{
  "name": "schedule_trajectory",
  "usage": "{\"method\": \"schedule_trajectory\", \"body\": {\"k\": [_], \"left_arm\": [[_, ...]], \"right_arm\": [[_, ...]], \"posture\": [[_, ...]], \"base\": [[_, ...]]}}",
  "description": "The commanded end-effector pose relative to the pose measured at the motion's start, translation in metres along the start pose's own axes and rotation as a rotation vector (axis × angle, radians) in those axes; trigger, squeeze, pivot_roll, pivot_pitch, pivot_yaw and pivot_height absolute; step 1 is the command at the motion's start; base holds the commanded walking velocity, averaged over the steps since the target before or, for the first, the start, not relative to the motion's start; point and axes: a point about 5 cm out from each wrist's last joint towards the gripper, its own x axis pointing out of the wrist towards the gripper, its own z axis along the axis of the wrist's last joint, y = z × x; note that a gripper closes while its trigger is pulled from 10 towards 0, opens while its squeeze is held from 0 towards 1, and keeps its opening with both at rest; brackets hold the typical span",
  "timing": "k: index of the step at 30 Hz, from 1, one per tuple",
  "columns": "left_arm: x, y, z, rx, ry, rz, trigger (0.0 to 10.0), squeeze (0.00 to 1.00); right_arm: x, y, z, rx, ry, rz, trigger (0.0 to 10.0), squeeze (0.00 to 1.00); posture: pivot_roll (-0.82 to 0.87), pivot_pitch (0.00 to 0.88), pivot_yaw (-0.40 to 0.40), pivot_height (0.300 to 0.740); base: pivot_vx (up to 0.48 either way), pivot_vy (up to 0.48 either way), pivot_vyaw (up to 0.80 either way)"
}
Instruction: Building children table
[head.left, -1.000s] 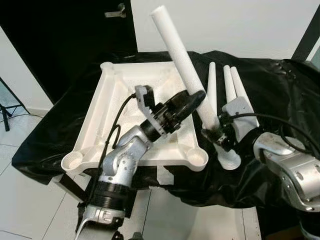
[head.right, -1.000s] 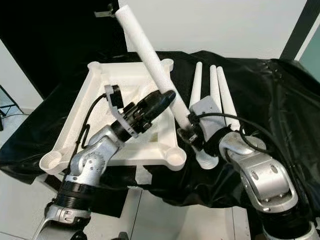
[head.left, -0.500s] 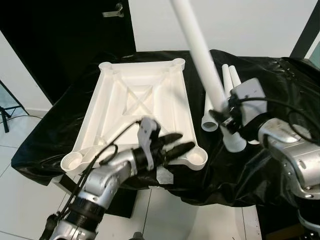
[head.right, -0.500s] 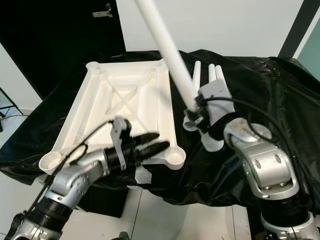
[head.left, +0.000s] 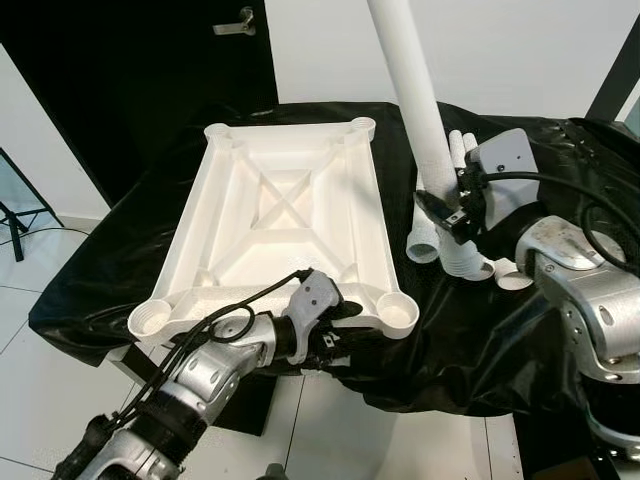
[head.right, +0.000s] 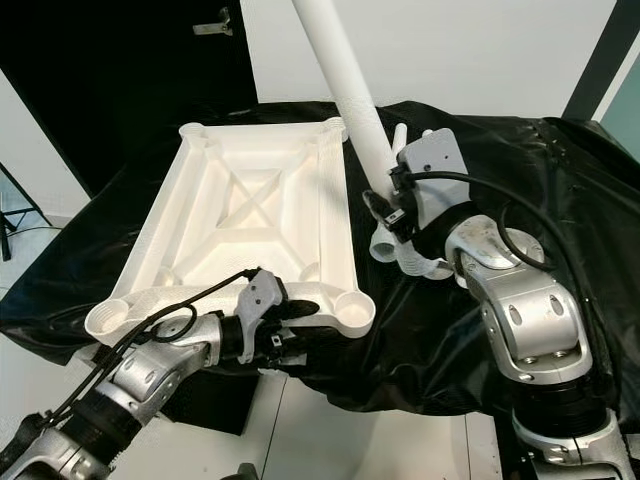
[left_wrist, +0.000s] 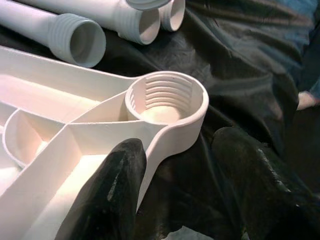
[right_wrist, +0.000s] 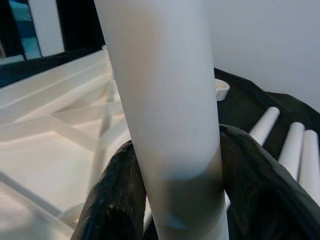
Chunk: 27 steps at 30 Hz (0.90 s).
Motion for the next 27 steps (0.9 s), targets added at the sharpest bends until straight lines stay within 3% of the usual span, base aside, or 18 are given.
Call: {"method": "schedule_trajectory", "body": {"k": [1,2,7,8,15,27], "left_arm": [[-0.001,-0.019,-0.018,-0.039,0.083,-0.295,10.0,0.0],[0.003,-0.015,-0.019,-0.021,0.088,-0.25,10.0,0.0],[0.004,-0.013,-0.017,-0.024,0.069,-0.228,10.0,0.0],[0.005,-0.008,-0.007,-0.045,-0.01,-0.196,10.0,0.0],[0.005,-0.001,0.006,-0.057,-0.091,-0.165,10.0,0.0],[0.005,0.009,0.01,-0.034,-0.1,-0.116,10.0,0.0]], "right_arm": [[-0.002,0.002,0.006,-0.01,-0.038,0.016,10.0,0.0],[-0.001,0.007,0.006,-0.004,-0.044,0.038,10.0,0.0],[-0.001,0.01,0.005,0.001,-0.047,0.051,10.0,0.0],[0.0,0.014,0.004,0.009,-0.048,0.068,10.0,0.0],[0.0,0.017,0.0,0.023,-0.043,0.08,10.0,0.0],[0.0,0.026,-0.012,0.089,-0.018,0.101,10.0,0.0]], "posture": [[0.14,0.0,0.019,0.74],[0.14,0.0,0.02,0.74],[0.14,0.0,0.02,0.74],[0.14,0.0,0.02,0.74],[0.14,0.0,0.019,0.74],[0.14,0.0,0.02,0.74]], "base": [[0.0,0.0,0.0],[0.0,0.0,0.0],[0.0,0.0,0.0],[0.0,0.0,0.0],[0.0,0.0,0.0],[0.0,0.0,0.0]]}}
